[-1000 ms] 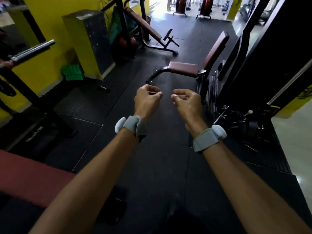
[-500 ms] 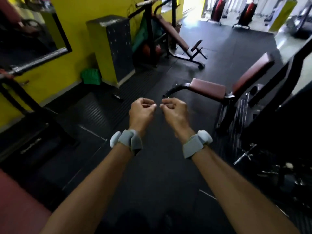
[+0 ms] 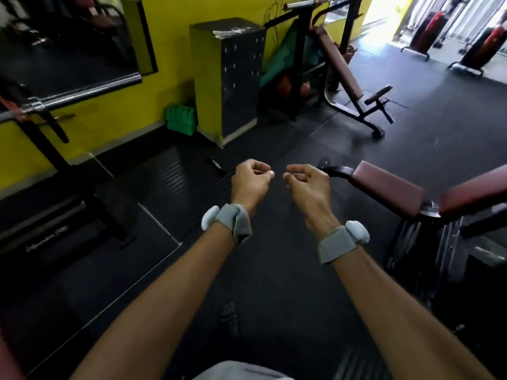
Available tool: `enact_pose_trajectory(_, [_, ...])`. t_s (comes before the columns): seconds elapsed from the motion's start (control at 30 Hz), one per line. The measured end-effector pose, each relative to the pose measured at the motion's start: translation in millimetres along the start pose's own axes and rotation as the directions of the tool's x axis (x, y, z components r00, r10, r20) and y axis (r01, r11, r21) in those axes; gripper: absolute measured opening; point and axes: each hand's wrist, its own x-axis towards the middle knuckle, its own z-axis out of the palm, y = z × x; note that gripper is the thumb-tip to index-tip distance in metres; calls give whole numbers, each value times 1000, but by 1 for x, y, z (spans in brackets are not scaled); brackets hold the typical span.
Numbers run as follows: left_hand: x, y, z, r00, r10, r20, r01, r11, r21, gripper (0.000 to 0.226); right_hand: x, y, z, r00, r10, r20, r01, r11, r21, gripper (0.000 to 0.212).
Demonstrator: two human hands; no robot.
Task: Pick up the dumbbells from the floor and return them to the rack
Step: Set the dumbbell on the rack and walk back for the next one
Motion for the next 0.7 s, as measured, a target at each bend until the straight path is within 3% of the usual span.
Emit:
enact_pose_trajectory(0.33, [192,33,12,1000,-13,13,13,999,36,6,177,-25,81,1000,0,19,0,1000,-5,15])
enact_pose_trajectory(0.7, [389,18,48,979,-110,-172,119,992,44,7,382,4,186,976,55,209,-57,998,5,17])
